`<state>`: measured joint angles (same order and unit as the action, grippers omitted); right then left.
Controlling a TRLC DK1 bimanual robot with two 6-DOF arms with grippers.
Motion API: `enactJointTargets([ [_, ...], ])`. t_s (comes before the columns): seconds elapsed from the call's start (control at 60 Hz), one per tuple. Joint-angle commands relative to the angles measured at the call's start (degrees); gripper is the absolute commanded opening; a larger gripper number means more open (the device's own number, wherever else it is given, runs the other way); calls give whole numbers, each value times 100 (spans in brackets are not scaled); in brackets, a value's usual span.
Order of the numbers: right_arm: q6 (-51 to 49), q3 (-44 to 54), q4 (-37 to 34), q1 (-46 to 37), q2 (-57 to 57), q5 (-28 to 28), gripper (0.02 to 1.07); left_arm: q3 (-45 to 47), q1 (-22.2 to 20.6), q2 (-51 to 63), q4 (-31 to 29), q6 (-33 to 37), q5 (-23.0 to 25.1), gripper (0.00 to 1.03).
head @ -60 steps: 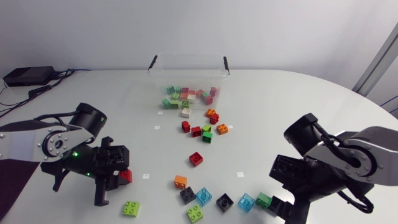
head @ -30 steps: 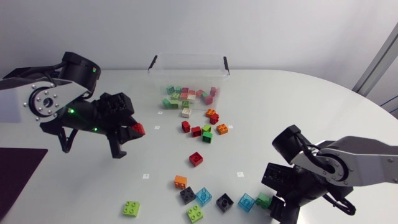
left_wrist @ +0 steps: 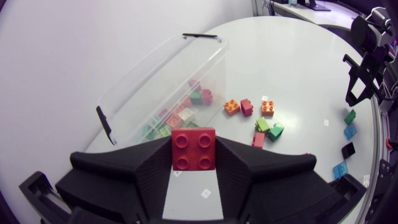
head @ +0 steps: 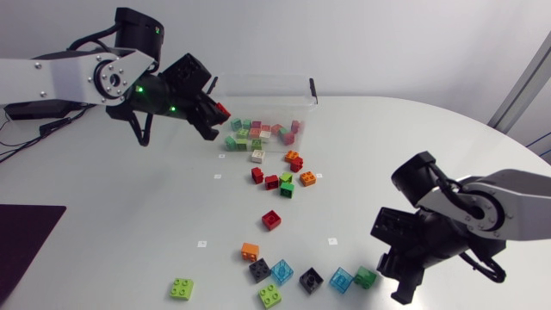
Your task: Place the duplo bricks in the container
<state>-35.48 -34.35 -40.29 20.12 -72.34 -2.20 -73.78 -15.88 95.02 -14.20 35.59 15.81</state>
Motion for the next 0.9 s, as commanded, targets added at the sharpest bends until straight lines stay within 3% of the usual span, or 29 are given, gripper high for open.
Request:
enactJointTargets([
  [0.0, -196, -371, -75, -122, 44, -35, 30, -471, 23, 403, 92, -325, 27, 23],
  [0.75, 516, -2471, 619, -131, -1230, -932, 30, -2703, 226, 2460, 831, -1696, -237, 25],
  [0.833, 613, -2726, 681, -105, -1432, -984, 30, -2976, 217, 2697, 831, -1758, -386, 40],
  [0.867, 683, -2823, 751, -87, -1485, -1011, 30, -3037, 217, 2741, 831, -1758, -430, 51],
  [0.883, 710, -2858, 769, -87, -1503, -1011, 30, -3081, 217, 2767, 831, -1758, -456, 65],
])
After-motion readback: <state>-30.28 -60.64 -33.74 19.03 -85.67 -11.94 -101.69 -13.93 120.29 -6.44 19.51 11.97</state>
